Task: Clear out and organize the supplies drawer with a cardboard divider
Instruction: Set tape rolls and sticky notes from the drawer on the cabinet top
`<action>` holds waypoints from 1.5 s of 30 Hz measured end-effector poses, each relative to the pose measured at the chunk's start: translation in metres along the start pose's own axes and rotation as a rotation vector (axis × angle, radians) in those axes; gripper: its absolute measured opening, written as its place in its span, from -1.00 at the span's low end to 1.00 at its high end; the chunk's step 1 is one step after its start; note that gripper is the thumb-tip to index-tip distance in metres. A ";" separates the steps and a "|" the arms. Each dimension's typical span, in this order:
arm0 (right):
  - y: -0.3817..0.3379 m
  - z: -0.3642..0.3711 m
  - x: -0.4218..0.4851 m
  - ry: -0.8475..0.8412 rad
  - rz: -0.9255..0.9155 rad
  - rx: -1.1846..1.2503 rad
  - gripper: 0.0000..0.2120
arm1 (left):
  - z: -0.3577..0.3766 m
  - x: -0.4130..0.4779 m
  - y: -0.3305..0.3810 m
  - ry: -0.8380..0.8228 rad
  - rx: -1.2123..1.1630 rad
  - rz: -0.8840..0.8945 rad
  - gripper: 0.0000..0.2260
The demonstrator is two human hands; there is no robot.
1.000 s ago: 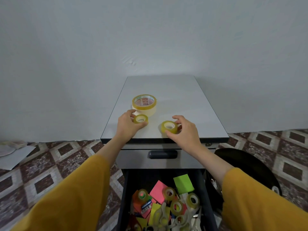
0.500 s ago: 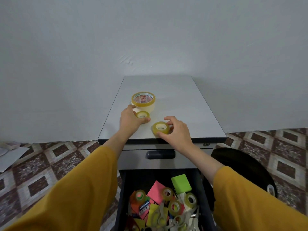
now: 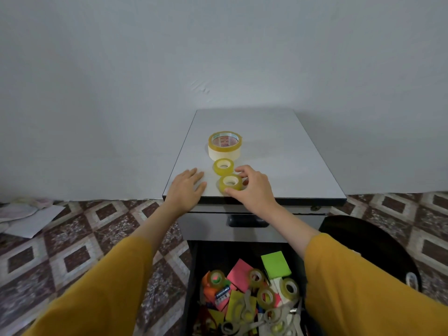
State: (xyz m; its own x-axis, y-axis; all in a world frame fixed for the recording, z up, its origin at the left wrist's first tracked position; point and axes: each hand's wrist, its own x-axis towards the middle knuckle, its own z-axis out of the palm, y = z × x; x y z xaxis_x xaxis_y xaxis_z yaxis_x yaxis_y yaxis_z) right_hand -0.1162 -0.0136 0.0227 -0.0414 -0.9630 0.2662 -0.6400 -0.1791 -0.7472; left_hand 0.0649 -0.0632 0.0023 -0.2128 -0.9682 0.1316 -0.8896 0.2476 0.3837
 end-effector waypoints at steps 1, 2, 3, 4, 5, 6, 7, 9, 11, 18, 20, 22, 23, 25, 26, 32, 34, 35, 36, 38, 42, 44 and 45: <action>-0.002 0.003 0.001 -0.005 -0.003 -0.006 -0.47 | 0.000 0.000 0.000 0.002 -0.005 0.003 -0.57; -0.002 0.004 0.003 -0.006 -0.004 -0.012 -0.48 | -0.001 0.000 0.000 0.001 -0.005 0.005 -0.57; -0.002 0.006 0.005 -0.006 -0.002 -0.019 -0.48 | -0.001 -0.001 0.000 -0.002 -0.003 0.008 -0.57; -0.002 0.007 0.006 -0.008 0.002 -0.027 -0.49 | -0.001 -0.001 -0.001 -0.003 -0.004 0.009 -0.57; 0.000 0.009 0.007 -0.010 0.003 -0.039 -0.51 | -0.001 -0.001 -0.001 -0.004 -0.010 0.009 -0.57; 0.001 0.010 0.008 -0.013 0.004 -0.052 -0.54 | -0.001 -0.001 -0.002 -0.003 -0.015 0.009 -0.57; 0.003 0.012 0.009 -0.013 0.001 -0.065 -0.57 | -0.001 -0.001 -0.001 -0.001 -0.016 0.011 -0.57; 0.005 0.013 0.009 -0.007 -0.002 -0.075 -0.59 | 0.000 -0.001 -0.001 0.007 -0.013 0.016 -0.57; 0.006 0.014 0.009 -0.007 0.000 -0.055 -0.54 | 0.000 -0.001 -0.002 0.012 -0.006 0.015 -0.57; 0.006 0.002 0.001 0.017 0.045 0.036 -0.50 | 0.003 -0.011 0.002 0.053 -0.029 0.012 -0.60; 0.012 -0.002 -0.010 0.073 0.032 0.049 -0.71 | 0.005 -0.022 0.002 0.103 -0.051 0.025 -0.62; 0.018 -0.007 -0.026 0.118 0.011 0.037 -0.92 | 0.008 -0.036 0.005 0.155 -0.069 0.047 -0.64; 0.021 -0.009 -0.035 0.131 0.009 0.026 -0.95 | 0.009 -0.044 0.006 0.167 -0.077 0.050 -0.64; 0.030 -0.011 -0.052 0.143 0.026 0.025 -0.93 | 0.012 -0.056 0.010 0.186 -0.087 0.046 -0.63; 0.034 -0.012 -0.060 0.137 0.040 0.022 -0.94 | 0.012 -0.062 0.011 0.210 -0.087 0.045 -0.64; 0.071 -0.011 -0.105 0.039 0.129 0.002 -0.93 | 0.045 -0.119 0.009 0.317 -0.014 0.257 -0.86; 0.080 -0.010 -0.114 0.006 0.156 -0.021 -0.93 | 0.063 -0.134 0.004 0.181 -0.025 0.215 -0.88; 0.086 -0.009 -0.119 -0.012 0.170 -0.033 -0.93 | 0.073 -0.140 0.001 0.115 -0.035 0.182 -0.88; 0.091 -0.008 -0.121 -0.026 0.184 -0.044 -0.92 | 0.081 -0.146 -0.002 0.056 -0.042 0.154 -0.88; 0.105 -0.005 -0.128 -0.048 0.205 -0.080 -0.92 | 0.095 -0.154 -0.004 -0.050 -0.043 0.093 -0.84; 0.137 0.004 -0.135 -0.186 0.147 -0.314 -0.92 | 0.118 -0.157 -0.008 -0.171 -0.070 0.012 -0.80; 0.147 0.007 -0.138 -0.283 0.165 -0.432 -0.86 | 0.128 -0.155 -0.010 -0.218 -0.080 -0.016 -0.78; 0.153 0.009 -0.138 -0.338 0.188 -0.479 -0.81 | 0.133 -0.153 -0.011 -0.243 -0.082 -0.034 -0.77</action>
State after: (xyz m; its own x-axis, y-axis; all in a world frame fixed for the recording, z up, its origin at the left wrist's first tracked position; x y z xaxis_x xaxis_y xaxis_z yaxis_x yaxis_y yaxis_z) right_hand -0.2015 0.0900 -0.1334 0.0084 -0.9939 -0.1104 -0.9220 0.0350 -0.3855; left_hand 0.0535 0.0774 -0.1438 -0.2830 -0.9536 -0.1026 -0.8644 0.2072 0.4580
